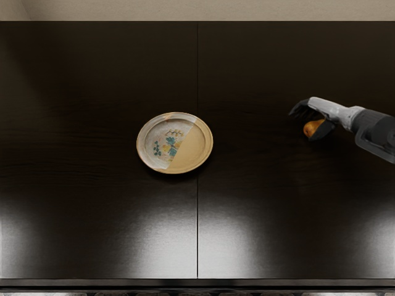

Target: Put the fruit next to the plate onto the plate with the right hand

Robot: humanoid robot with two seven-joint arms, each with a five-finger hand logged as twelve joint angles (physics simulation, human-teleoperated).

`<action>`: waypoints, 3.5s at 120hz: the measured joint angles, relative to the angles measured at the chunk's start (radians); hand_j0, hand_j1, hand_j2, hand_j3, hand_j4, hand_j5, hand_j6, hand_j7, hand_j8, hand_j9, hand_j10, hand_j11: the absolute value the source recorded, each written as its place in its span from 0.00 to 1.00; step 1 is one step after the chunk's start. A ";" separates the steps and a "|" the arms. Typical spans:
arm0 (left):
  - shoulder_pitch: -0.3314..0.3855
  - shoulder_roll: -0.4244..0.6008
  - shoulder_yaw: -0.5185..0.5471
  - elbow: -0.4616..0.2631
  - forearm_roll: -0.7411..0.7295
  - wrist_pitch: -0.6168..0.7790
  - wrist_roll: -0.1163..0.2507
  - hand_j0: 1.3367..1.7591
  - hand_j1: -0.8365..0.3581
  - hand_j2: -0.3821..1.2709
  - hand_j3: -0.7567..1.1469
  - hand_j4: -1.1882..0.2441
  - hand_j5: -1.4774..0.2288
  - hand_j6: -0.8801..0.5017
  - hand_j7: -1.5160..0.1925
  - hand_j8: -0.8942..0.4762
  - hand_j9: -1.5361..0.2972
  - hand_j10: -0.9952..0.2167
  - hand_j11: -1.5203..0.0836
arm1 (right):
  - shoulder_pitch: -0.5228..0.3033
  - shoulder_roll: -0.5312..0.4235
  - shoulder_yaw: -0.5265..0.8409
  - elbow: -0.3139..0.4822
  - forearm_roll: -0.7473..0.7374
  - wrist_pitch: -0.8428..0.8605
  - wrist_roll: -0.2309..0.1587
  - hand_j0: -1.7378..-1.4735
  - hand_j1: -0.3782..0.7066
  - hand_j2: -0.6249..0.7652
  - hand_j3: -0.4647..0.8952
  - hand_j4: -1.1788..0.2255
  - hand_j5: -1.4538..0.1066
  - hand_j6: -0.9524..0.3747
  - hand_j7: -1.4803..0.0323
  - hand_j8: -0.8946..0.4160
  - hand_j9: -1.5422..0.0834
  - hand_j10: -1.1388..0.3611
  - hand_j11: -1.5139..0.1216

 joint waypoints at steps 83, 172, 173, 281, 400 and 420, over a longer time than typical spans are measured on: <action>0.000 0.000 0.000 0.000 0.000 0.000 0.000 0.76 0.99 0.23 0.40 0.83 0.87 0.64 0.89 0.65 0.84 0.82 0.95 | 0.002 -0.003 0.000 -0.016 0.024 0.013 0.000 0.31 0.61 0.55 0.34 0.42 0.43 0.27 0.47 0.36 0.46 0.55 0.44; 0.000 0.000 0.000 0.000 0.000 0.000 0.000 0.76 0.99 0.23 0.40 0.83 0.87 0.64 0.89 0.65 0.84 0.82 0.95 | 0.051 -0.106 0.017 0.173 0.140 0.077 -0.003 0.31 0.59 0.60 0.34 0.39 0.38 0.23 0.43 0.34 0.43 0.52 0.41; 0.000 0.000 0.000 0.000 0.000 0.000 0.000 0.76 0.99 0.23 0.40 0.83 0.87 0.64 0.89 0.65 0.84 0.82 0.95 | 0.053 -0.107 0.017 0.175 0.140 0.078 -0.003 0.31 0.59 0.60 0.34 0.39 0.38 0.23 0.43 0.34 0.43 0.52 0.41; 0.000 0.000 0.000 0.000 0.000 0.000 0.000 0.76 0.99 0.23 0.40 0.83 0.87 0.64 0.89 0.65 0.84 0.82 0.95 | 0.091 -0.028 0.087 0.301 0.147 0.104 -0.004 0.31 0.58 0.58 0.34 0.39 0.38 0.23 0.42 0.33 0.42 0.50 0.41; -0.001 0.000 0.000 0.000 0.000 0.000 0.000 0.76 0.99 0.23 0.40 0.83 0.87 0.64 0.89 0.65 0.84 0.82 0.95 | 0.116 0.124 0.107 0.301 0.147 0.098 -0.039 0.31 0.57 0.57 0.34 0.39 0.38 0.23 0.42 0.33 0.42 0.49 0.41; 0.000 0.000 0.000 0.000 0.000 0.000 0.000 0.76 0.99 0.23 0.40 0.83 0.87 0.64 0.89 0.65 0.84 0.82 0.95 | 0.123 0.144 0.107 0.301 0.146 0.096 -0.041 0.31 0.59 0.60 0.34 0.39 0.38 0.23 0.42 0.33 0.42 0.48 0.41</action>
